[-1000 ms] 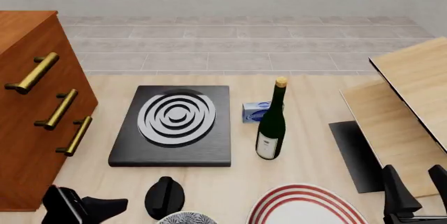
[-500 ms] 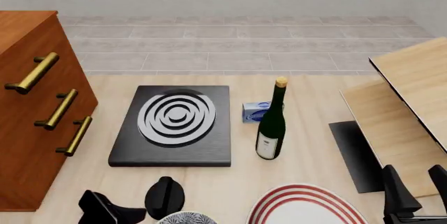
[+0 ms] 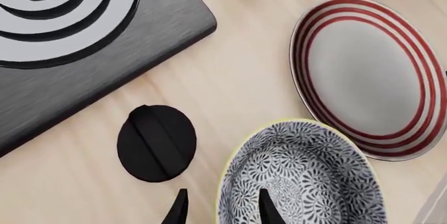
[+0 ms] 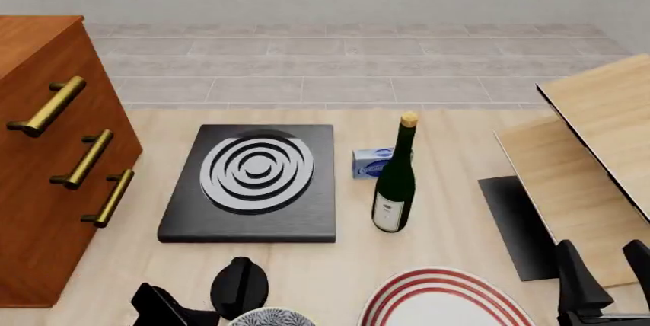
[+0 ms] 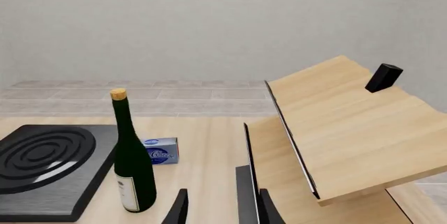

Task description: Put the bowl on the stove.

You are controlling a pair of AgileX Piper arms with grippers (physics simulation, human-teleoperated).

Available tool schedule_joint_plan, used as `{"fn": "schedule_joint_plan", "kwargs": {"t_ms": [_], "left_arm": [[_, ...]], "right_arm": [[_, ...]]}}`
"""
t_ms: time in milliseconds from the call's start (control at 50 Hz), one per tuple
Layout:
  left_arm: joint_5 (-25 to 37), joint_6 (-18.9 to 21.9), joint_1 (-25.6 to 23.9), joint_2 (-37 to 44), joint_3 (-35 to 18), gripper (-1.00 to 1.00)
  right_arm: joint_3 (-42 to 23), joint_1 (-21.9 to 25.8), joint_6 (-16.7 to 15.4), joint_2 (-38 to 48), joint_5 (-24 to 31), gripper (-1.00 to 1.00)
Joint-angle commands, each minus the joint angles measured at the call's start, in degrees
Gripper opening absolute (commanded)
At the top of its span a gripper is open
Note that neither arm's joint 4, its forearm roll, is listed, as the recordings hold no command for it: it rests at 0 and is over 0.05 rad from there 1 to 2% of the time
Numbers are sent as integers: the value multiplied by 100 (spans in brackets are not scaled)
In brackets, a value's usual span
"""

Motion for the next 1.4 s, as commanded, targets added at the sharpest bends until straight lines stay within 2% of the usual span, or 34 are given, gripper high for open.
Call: {"fn": "schedule_joint_plan", "kwargs": {"t_ms": [20, 240, 260, 280, 340, 640, 760, 820, 840, 960, 980, 1000, 1020, 1260, 1400], "left_arm": [[-697, -107, -70, 730, 117, 100], [-1174, 23, 26, 1177, 207, 100], [-1103, 110, 157, 1001, 259, -100], [-1236, 11, 76, 1206, 223, -100], [-1618, 64, 127, 1586, 282, -100], [-1322, 326, 106, 1470, 95, -100], [-867, 707, 202, 1067, -19, -100], [-688, 686, 150, 939, -96, -100], [-440, 744, 205, 681, -147, -100], [72, 865, 333, 70, -219, -100], [372, 985, 456, -341, -256, -100], [777, 854, 519, -727, -409, -100], [925, 941, 596, -914, -432, -100], [1933, 1030, 758, -1878, -918, -100], [2238, 997, 719, -2041, -1233, -100]], "right_arm": [[0, 1, 0, 1, 0, 100], [0, 0, -1, 0, 0, 100], [0, 0, -2, -1, 0, 100], [0, 0, 0, 0, 0, 100], [0, 0, -1, 0, 0, 100], [0, 0, 0, 0, 0, 100], [0, 0, 1, 1, 0, 100], [0, 0, 1, 0, 0, 100], [0, -1, 0, -1, 0, 100], [0, 1, -1, 0, 0, 100], [0, 0, -2, 1, 0, 100], [0, 0, 1, 0, 0, 100], [0, 0, 0, 1, 0, 100], [0, 0, 0, 0, 0, 100], [0, -1, -1, 0, 0, 100]]}}
